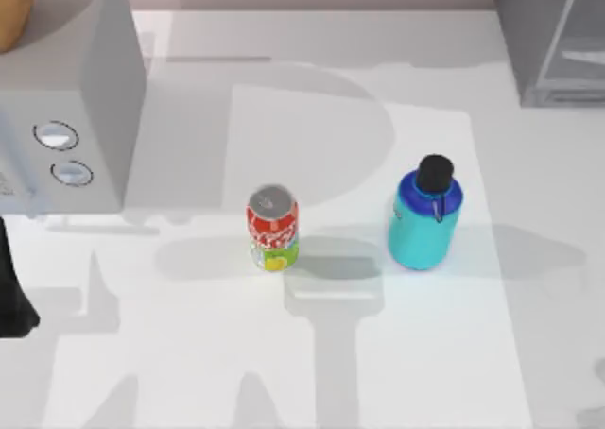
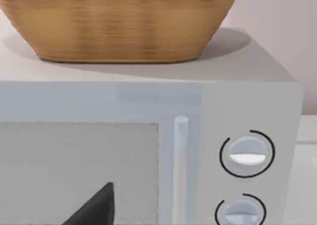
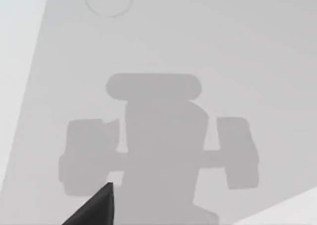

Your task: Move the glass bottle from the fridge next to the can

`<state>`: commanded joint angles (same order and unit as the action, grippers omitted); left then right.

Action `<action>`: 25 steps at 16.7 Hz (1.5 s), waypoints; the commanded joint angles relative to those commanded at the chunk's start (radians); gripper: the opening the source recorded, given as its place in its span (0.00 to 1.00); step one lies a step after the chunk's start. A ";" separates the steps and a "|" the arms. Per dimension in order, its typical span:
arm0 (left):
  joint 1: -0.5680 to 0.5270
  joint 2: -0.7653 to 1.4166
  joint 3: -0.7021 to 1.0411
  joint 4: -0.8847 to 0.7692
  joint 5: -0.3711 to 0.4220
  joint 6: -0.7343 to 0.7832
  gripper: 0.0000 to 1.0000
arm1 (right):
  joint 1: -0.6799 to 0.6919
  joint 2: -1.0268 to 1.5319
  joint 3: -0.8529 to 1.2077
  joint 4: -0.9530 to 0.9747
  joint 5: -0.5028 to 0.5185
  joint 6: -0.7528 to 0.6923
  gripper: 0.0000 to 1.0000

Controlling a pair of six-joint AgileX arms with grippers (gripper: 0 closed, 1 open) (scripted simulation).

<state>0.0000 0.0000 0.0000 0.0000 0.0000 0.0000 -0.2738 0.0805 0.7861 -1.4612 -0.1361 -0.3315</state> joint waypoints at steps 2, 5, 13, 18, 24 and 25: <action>0.000 0.000 0.000 0.000 0.000 0.000 1.00 | -0.139 0.153 0.054 -0.004 -0.067 -0.153 1.00; 0.000 0.000 0.000 0.000 0.000 0.000 1.00 | -0.374 0.417 0.142 -0.013 -0.183 -0.414 1.00; 0.000 0.000 0.000 0.000 0.000 0.000 1.00 | -1.034 1.176 0.373 -0.035 -0.530 -1.154 1.00; 0.000 0.000 0.000 0.000 0.000 0.000 1.00 | -1.361 1.551 0.487 -0.037 -0.712 -1.526 1.00; 0.000 0.000 0.000 0.000 0.000 0.000 1.00 | -1.537 1.743 0.553 -0.034 -0.810 -1.727 1.00; 0.000 0.000 0.000 0.000 0.000 0.000 1.00 | -1.537 1.743 0.553 -0.034 -0.810 -1.727 1.00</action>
<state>0.0000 0.0000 0.0000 0.0000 0.0000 0.0000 -1.8109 1.8239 1.3392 -1.4952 -0.9461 -2.0587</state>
